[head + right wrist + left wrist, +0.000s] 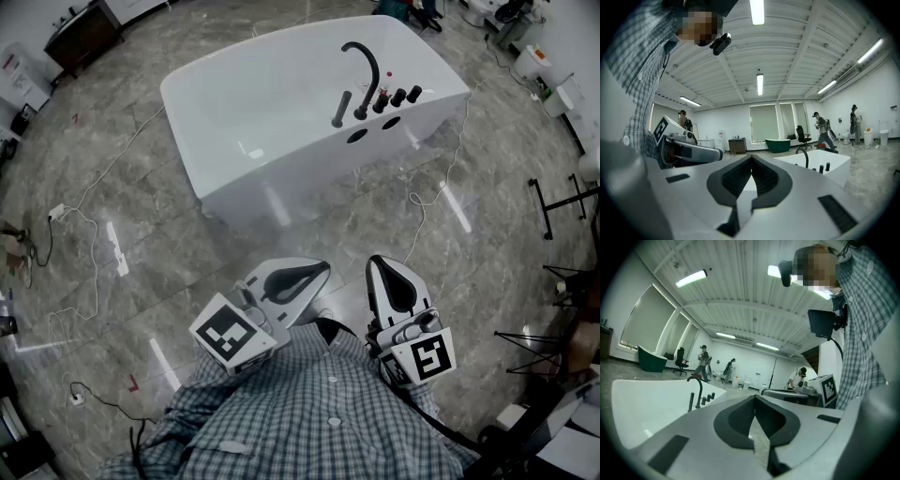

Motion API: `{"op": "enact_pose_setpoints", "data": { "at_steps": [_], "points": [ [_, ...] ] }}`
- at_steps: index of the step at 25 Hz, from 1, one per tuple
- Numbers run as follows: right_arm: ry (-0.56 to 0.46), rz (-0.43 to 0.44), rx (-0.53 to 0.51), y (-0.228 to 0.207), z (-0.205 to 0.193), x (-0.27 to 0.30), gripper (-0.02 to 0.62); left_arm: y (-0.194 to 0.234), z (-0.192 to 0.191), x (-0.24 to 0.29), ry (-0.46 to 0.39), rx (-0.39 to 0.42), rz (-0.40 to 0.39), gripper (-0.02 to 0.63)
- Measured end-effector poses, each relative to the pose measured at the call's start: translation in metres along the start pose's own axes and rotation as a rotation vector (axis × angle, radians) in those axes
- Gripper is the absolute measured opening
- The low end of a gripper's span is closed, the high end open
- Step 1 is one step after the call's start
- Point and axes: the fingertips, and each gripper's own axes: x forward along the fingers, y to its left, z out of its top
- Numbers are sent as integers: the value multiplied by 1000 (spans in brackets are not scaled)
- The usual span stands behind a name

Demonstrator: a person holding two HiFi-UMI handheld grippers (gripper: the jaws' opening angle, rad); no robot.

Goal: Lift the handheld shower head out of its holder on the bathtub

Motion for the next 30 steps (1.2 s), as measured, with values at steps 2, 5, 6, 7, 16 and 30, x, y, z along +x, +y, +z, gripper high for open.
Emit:
{"op": "enact_pose_setpoints", "data": {
  "at_steps": [2,5,6,7,16,30],
  "points": [
    [3,-5,6,-3,0,0,17,0,0,3,3,-3,-1,9],
    [7,-14,17,-7,-2,-1,17,0,-1,6,5,-6,-3,9],
    [6,-15,20,-8,-2,-2,17,0,-2,7,8,-9,-3,9],
    [4,-14,23,-8,-2,-2,17,0,-3,7,10,-11,-3,9],
    [-3,-12,33,-14,-1,-5,17,0,-7,13,21,-18,7,9],
    [-5,53,6,-32,1,-11,17,-8,-2,30,-1,-6,59,9]
  ]
}}
